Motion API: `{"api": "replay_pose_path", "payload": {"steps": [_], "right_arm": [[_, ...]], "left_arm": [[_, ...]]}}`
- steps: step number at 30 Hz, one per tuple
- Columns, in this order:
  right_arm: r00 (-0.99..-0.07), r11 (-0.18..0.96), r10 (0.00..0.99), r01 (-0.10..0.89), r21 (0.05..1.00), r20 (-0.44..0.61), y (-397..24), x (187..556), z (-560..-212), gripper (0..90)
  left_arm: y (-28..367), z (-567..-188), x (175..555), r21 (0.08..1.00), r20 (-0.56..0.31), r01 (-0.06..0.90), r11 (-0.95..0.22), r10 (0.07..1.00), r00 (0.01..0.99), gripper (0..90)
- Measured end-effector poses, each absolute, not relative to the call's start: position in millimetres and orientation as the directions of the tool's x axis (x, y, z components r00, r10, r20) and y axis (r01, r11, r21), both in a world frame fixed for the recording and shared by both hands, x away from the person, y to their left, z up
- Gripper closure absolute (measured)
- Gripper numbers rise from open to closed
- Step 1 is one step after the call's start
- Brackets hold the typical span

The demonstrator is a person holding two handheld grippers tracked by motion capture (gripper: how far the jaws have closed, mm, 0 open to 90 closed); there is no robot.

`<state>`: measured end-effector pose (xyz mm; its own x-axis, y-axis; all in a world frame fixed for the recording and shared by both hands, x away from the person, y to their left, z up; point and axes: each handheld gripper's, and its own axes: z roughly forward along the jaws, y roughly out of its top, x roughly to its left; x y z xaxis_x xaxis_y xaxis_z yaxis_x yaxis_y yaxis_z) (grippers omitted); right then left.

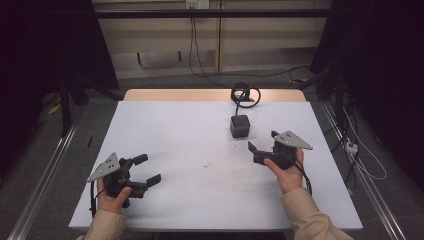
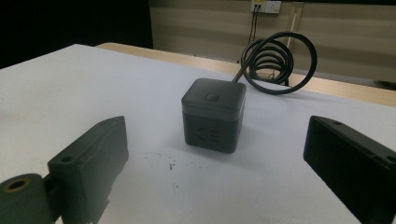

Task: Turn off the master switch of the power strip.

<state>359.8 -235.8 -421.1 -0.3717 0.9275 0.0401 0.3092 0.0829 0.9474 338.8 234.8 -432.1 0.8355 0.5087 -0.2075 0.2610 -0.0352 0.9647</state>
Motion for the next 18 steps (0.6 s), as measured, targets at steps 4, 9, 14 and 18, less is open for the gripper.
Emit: {"api": "replay_pose_path", "payload": {"steps": [4,9,14,18], "right_arm": [[-0.374,0.083,0.927,0.311,0.947,0.042,-233.3,366.5,-419.7,6.3],[-0.372,0.082,0.927,0.317,0.945,0.044,-227.6,375.8,-417.9,6.2],[-0.366,0.080,0.929,0.327,0.942,0.048,-226.7,384.0,-416.8,6.0],[-0.347,0.072,0.936,0.334,0.940,0.052,-229.2,388.8,-418.3,7.2]], "left_arm": [[235.8,-432.7,338.7,0.964,-0.201,0.260,-0.047,0.508,0.837,4.7],[236.6,-432.1,338.4,0.965,-0.205,0.261,-0.040,0.509,0.836,4.7],[235.2,-432.6,338.7,0.964,-0.202,0.261,-0.047,0.506,0.838,4.7],[235.3,-432.1,337.3,0.964,-0.200,0.260,-0.051,0.505,0.839,4.7]]}}
